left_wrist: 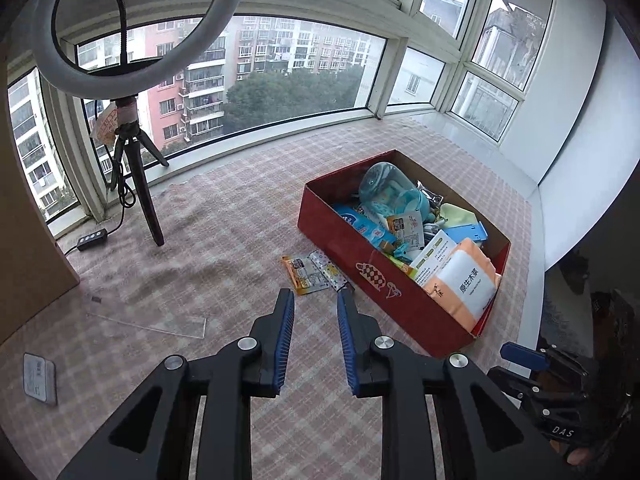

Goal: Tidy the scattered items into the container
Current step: 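Move both grippers toward the black packet lying on the carpet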

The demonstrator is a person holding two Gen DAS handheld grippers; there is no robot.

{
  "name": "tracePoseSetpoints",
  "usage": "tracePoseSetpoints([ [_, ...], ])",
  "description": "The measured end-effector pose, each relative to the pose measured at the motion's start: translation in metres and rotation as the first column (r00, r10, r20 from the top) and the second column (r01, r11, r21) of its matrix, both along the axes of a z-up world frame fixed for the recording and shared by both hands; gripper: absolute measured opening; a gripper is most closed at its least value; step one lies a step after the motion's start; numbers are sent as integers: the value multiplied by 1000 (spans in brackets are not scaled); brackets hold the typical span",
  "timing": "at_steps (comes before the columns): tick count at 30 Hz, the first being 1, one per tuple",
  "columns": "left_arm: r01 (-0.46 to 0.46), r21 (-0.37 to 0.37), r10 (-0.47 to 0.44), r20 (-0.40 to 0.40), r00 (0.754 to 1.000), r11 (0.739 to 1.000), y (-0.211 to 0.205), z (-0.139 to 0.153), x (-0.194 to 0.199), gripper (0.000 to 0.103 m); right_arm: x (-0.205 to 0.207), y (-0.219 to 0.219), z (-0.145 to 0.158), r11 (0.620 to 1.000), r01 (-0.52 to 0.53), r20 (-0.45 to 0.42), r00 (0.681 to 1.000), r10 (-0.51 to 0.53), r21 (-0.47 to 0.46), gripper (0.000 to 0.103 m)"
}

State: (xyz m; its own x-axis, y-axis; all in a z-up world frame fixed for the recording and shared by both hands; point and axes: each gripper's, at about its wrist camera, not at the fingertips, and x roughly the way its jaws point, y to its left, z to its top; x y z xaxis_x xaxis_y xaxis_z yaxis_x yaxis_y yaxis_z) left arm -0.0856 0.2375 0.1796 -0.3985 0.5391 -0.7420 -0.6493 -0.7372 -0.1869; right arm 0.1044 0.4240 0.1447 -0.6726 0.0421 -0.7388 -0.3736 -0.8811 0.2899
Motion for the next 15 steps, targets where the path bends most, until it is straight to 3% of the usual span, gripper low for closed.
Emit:
tracePoseSetpoints([
  [7, -198, -56, 196, -39, 980, 979, -125, 8, 21, 26, -23, -40, 17, 989, -128, -30, 991, 130, 74, 53],
  [11, -312, -97, 309, -44, 950, 945, -191, 4, 39, 29, -35, -65, 26, 974, -199, -29, 979, 203, 107, 56],
  [15, -425, -116, 426, -17, 905, 898, -253, -9, 58, 29, -49, -96, 31, 951, -289, -35, 955, 294, 110, 56],
])
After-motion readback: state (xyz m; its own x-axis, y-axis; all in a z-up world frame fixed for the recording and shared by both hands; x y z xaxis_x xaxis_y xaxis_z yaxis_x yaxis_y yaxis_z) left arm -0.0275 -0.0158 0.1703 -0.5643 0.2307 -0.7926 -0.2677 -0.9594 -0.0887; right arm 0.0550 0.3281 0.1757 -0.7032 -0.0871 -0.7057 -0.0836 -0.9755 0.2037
